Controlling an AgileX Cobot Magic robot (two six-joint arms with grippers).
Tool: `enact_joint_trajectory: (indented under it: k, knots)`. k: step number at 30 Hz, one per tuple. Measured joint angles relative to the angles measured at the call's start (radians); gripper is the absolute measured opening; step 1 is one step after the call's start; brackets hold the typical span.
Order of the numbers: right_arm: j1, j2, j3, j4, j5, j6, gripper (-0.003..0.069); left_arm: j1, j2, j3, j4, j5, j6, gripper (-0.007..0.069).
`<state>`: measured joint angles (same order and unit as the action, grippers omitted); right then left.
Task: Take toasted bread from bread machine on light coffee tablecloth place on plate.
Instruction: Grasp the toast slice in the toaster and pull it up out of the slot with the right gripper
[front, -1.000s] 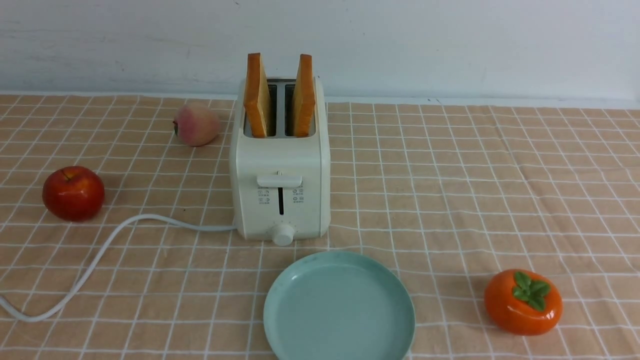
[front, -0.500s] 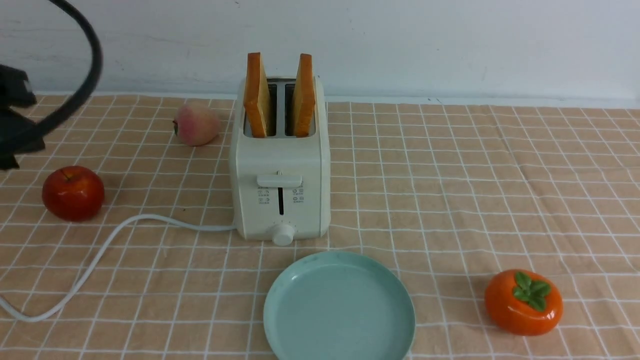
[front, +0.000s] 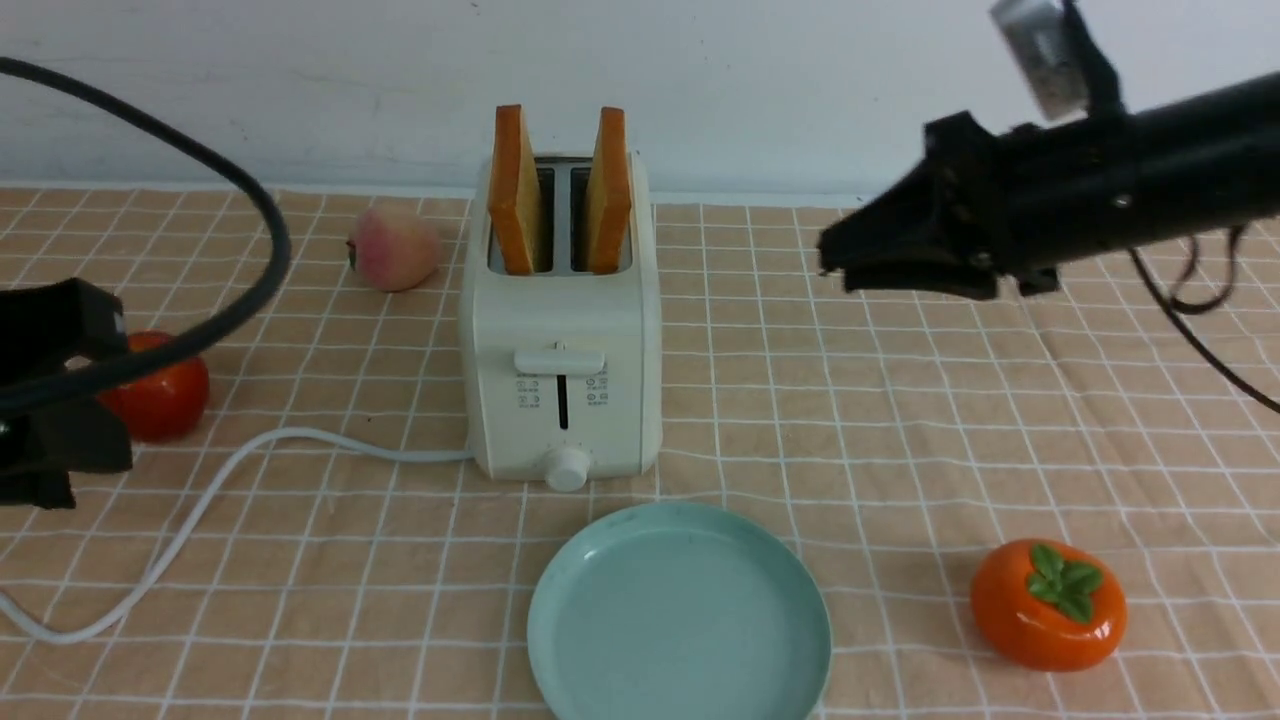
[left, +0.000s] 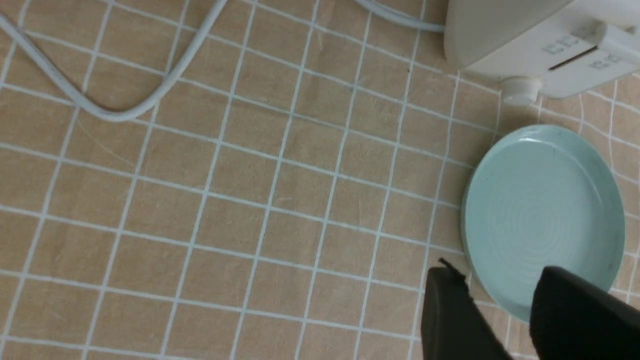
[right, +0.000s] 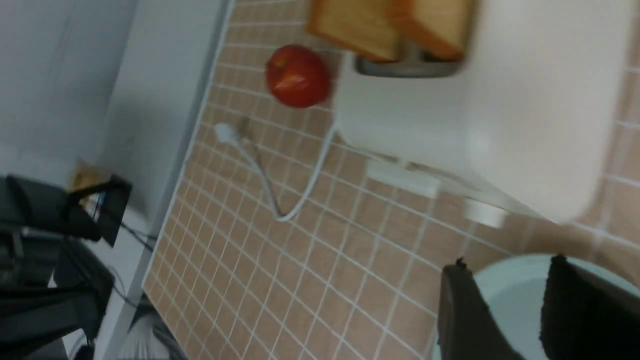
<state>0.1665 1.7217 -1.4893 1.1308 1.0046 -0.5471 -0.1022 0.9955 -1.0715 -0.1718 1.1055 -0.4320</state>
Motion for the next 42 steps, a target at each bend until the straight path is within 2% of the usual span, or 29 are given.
enact_joint_trajectory:
  k: [2,3,5,7,9,10,11,12,14,16,20,21,24,28,32,35,36,38,42]
  knots:
    - [0.051,0.043,-0.105,-0.047,0.006,0.02,0.0248,-0.006,0.0,0.007,-0.002,0.0,0.0,0.0237]
    - [0.112,0.091,-0.209,-0.16,0.017,0.093,0.0255,-0.024,0.0,0.01,-0.002,0.0,0.0,0.0237]
    - [0.172,0.138,-0.338,-0.321,0.038,0.205,0.0261,-0.053,0.0,0.013,-0.004,0.002,0.001,0.0237]
    - [0.249,0.203,-0.516,-0.573,0.077,0.397,0.0269,-0.083,0.0,0.014,-0.009,0.007,0.003,0.0237]
    - [0.301,0.256,-0.647,-0.751,0.101,0.566,0.0275,-0.1,0.0,0.014,-0.011,0.012,0.004,0.0237]
    - [0.325,0.284,-0.709,-0.824,0.106,0.653,0.0279,-0.105,0.0,0.014,-0.011,0.015,0.004,0.0237]
    - [0.333,0.289,-0.73,-0.836,0.107,0.669,0.028,-0.107,0.0,0.014,-0.011,0.015,0.004,0.0237]
    - [0.357,0.329,-0.805,-0.911,0.098,0.776,0.0289,-0.111,0.0,0.014,-0.011,0.016,0.005,0.0238]
    - [0.382,0.371,-0.866,-0.958,0.055,0.843,0.0309,-0.111,0.0,0.014,-0.011,0.016,0.006,0.0238]
    - [0.392,0.388,-0.882,-0.973,0.028,0.856,0.0325,-0.111,0.0,0.014,-0.011,0.017,0.007,0.0238]
    - [0.409,0.453,-0.896,-1.024,-0.075,0.878,0.0445,-0.111,0.0,0.014,-0.009,0.026,0.007,0.0238]
    - [0.409,0.455,-0.896,-1.027,-0.078,0.878,0.0445,-0.111,0.0,0.014,-0.009,0.026,0.007,0.0238]
    - [0.399,0.491,-0.896,-1.081,-0.126,0.878,0.0515,-0.111,0.0,0.015,-0.009,0.026,0.007,0.0238]
    - [0.392,0.526,-0.896,-1.114,-0.142,0.878,0.0526,-0.111,0.0,0.015,-0.009,0.026,0.007,0.0238]
    - [0.388,0.559,-0.896,-1.106,-0.142,0.869,0.0461,-0.111,0.0,0.015,-0.009,0.026,0.007,0.0238]
    - [0.387,0.566,-0.896,-1.065,-0.137,0.83,0.0302,-0.111,0.0,0.016,-0.009,0.026,0.007,0.0238]
    - [0.387,0.566,-0.897,-1.044,-0.138,0.816,0.0204,-0.111,0.0,0.016,-0.009,0.026,0.007,0.0238]
    - [0.386,0.565,-0.908,-1.023,-0.131,0.798,0.0087,-0.111,0.0,0.016,-0.009,0.026,0.007,0.0238]
    - [0.372,0.539,-0.953,-1.027,-0.104,0.792,0.0095,-0.111,0.0,0.016,-0.009,0.026,0.007,0.0238]
